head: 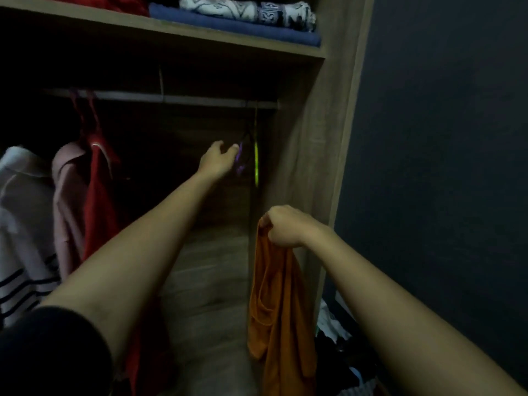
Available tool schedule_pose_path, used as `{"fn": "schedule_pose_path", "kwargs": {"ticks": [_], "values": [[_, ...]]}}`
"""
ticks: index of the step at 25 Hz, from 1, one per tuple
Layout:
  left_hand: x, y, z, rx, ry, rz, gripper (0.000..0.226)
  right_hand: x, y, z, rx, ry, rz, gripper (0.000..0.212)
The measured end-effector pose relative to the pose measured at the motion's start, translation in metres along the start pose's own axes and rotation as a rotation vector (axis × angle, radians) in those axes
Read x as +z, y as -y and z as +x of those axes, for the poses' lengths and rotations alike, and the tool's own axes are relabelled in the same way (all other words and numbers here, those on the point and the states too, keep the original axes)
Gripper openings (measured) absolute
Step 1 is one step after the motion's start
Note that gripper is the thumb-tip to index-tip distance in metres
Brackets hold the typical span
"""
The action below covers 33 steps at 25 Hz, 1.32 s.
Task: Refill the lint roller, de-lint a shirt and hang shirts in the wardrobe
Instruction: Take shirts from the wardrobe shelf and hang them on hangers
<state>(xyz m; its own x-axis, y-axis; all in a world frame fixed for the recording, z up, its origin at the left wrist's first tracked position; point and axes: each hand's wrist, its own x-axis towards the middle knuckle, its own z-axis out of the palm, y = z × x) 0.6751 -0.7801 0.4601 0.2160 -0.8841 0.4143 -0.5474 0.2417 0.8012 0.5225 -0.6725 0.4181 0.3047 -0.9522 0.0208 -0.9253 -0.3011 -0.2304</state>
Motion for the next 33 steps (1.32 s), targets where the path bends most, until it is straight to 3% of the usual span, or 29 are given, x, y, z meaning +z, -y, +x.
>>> {"fn": "schedule_pose_path", "kwargs": {"ticks": [3, 5, 10, 13, 17, 21, 24, 29, 33], "values": [[0.028, -0.010, 0.038, -0.177, 0.179, -0.196, 0.068, -0.009, -0.005, -0.001, 0.023, -0.025, -0.025, 0.037], [0.044, -0.012, 0.053, -0.170, 0.224, -0.208, 0.059, -0.012, -0.014, 0.001, 0.049, -0.043, -0.019, 0.037], [0.052, -0.012, 0.047, 0.016, -0.039, -0.090, 0.037, -0.009, -0.030, 0.012, 0.109, -0.048, 0.052, 0.034], [0.049, 0.010, 0.011, -0.076, -0.161, -0.236, 0.027, 0.001, -0.032, 0.018, 0.096, -0.031, 0.083, 0.035], [0.058, 0.080, -0.059, -0.121, -0.358, -0.156, 0.030, 0.016, -0.027, 0.024, 0.040, -0.010, 0.094, 0.049], [0.044, 0.155, -0.138, -0.100, -0.430, -0.118, 0.045, 0.036, -0.020, 0.028, 0.011, -0.031, 0.164, 0.060], [0.024, 0.186, -0.206, -0.036, -0.378, -0.161, 0.030, 0.048, -0.017, 0.031, 0.004, -0.079, 0.269, 0.061], [-0.022, 0.226, -0.276, 0.098, -0.254, -0.075, 0.028, 0.055, -0.015, 0.046, -0.008, -0.210, 0.465, 0.061], [-0.060, 0.222, -0.296, 0.324, -0.247, 0.076, 0.043, 0.046, -0.006, 0.049, -0.060, -0.247, 0.834, 0.057]]}}
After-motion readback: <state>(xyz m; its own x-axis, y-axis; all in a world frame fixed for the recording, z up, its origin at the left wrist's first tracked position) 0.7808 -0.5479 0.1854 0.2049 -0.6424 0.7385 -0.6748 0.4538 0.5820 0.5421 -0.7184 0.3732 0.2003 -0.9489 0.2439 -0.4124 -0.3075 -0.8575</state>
